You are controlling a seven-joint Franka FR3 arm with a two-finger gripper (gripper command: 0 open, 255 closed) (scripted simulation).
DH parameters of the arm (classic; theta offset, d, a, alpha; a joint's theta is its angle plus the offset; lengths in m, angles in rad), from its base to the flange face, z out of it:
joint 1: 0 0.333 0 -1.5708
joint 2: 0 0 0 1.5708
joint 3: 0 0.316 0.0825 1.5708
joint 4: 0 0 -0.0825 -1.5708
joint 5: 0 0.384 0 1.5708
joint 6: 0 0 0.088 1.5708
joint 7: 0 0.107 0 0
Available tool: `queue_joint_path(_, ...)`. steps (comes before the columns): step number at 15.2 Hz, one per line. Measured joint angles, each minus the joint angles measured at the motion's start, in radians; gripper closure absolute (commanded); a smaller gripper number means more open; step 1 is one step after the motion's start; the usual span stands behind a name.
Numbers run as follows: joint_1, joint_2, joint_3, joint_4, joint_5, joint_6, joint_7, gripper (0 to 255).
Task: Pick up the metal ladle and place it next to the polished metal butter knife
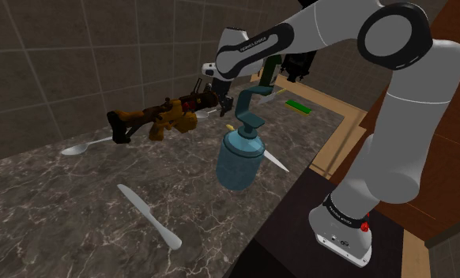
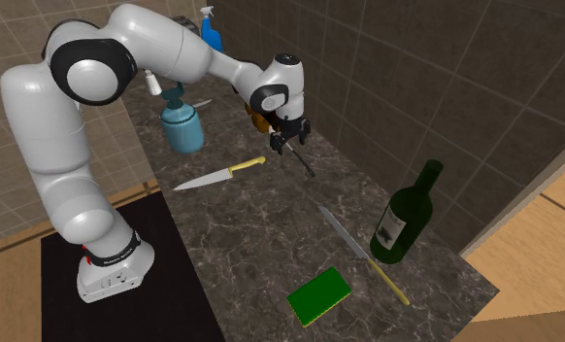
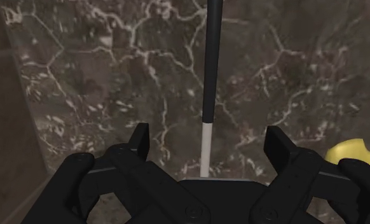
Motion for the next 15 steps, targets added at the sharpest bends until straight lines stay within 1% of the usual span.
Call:
queue_joint_path(5, 0.000, 0.003, 0.000, 0.000, 0.001, 0.003, -0.001, 0)
queue_joint_path(6, 0.000, 0.003, 0.000, 0.000, 0.001, 0.003, -0.001, 255)
queue_joint_path(15, 0.000, 0.003, 0.000, 0.000, 0.001, 0.003, -0.001, 255)
